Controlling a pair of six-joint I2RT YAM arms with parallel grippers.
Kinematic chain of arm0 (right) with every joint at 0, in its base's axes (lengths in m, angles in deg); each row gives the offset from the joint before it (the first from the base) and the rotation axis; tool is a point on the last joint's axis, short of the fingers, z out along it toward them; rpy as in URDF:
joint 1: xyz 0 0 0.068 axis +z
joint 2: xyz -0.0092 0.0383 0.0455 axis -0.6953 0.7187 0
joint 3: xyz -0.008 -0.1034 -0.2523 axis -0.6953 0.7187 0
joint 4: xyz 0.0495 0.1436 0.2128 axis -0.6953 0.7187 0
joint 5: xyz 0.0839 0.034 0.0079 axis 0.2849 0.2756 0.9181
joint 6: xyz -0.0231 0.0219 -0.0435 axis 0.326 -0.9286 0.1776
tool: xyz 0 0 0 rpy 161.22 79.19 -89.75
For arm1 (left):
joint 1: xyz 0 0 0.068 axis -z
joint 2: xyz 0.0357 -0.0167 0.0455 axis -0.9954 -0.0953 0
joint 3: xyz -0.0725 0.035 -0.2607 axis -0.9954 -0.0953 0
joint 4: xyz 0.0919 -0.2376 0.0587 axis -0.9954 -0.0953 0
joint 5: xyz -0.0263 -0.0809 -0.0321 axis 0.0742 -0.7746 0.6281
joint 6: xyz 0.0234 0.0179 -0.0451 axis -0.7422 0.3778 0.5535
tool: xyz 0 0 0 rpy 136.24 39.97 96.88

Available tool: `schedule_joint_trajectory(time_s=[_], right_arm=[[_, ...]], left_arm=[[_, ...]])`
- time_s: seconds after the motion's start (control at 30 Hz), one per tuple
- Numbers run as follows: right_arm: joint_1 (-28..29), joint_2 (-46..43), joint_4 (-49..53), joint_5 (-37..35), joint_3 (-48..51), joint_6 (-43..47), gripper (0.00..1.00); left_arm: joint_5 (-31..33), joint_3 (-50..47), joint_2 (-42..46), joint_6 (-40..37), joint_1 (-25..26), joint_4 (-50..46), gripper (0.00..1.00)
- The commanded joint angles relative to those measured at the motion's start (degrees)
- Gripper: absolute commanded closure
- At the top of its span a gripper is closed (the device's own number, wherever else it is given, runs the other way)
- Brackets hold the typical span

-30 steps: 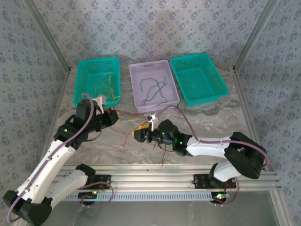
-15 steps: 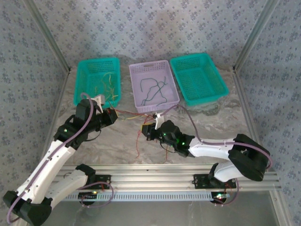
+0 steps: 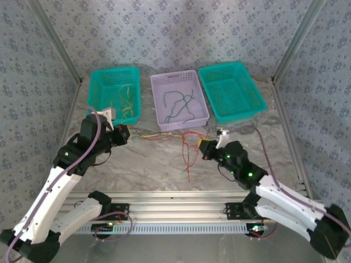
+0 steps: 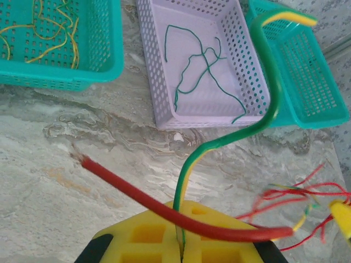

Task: Untangle the cables

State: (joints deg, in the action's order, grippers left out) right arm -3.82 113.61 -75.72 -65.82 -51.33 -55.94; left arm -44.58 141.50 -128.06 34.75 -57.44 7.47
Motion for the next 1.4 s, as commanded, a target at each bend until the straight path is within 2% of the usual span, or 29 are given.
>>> schedule_joint_trajectory(time_s=[0.0, 0.17, 0.3, 0.37, 0.47, 0.67, 0.8, 0.9, 1.0, 1.1, 1.2, 1.37], right_arm=[[-6.3, -6.1, 16.8, -1.3, 0.4, 0.1, 1.00], [-15.8, -12.3, 29.9, -1.0, -2.9, 0.4, 1.00], [-23.0, -13.0, 34.4, 2.9, -5.2, 1.4, 1.00], [-26.2, -13.0, 37.9, 2.3, -7.8, 2.8, 1.00], [-31.2, -13.0, 40.7, 2.7, -11.0, 6.1, 1.00], [-41.4, -10.5, 42.5, 9.5, -14.3, 6.3, 1.00], [-41.8, -8.7, 36.9, 15.5, -13.4, 4.9, 1.00], [-41.7, -8.7, 38.8, 16.5, -14.3, 6.8, 1.00], [-41.9, -11.6, 41.9, 10.4, -16.2, 7.7, 1.00], [-41.9, -12.3, 42.4, 9.0, -15.9, 7.5, 1.00], [-42.1, -11.3, 42.7, 8.0, -15.4, 7.2, 1.00], [-43.7, -10.8, 42.8, 7.0, -13.5, 5.8, 1.00]], left_arm=[[4.9, 2.4, -0.5, -4.0, -1.1, -5.2, 1.00], [7.8, 4.2, -0.9, -7.5, -2.6, -8.3, 1.00], [8.4, 5.2, -1.1, -9.8, -3.9, -10.0, 1.00], [9.1, 5.2, -0.8, -10.7, -4.2, -10.6, 1.00], [11.2, 5.9, -0.7, -12.9, -5.2, -12.4, 1.00], [11.2, 5.4, -0.2, -14.7, -7.1, -12.6, 1.00], [6.5, 4.2, -0.2, -13.3, -7.3, -10.8, 1.00], [5.1, 3.7, -0.4, -12.6, -7.3, -10.5, 1.00], [11.0, 4.2, 1.3, -13.8, -7.9, -10.8, 1.00], [15.0, 7.3, 0.8, -16.3, -10.3, -13.1, 1.00], [15.8, 10.7, 1.0, -17.6, -12.9, -13.7, 1.00], [16.5, 17.3, 2.5, -16.8, -12.9, -12.7, 1.00]])
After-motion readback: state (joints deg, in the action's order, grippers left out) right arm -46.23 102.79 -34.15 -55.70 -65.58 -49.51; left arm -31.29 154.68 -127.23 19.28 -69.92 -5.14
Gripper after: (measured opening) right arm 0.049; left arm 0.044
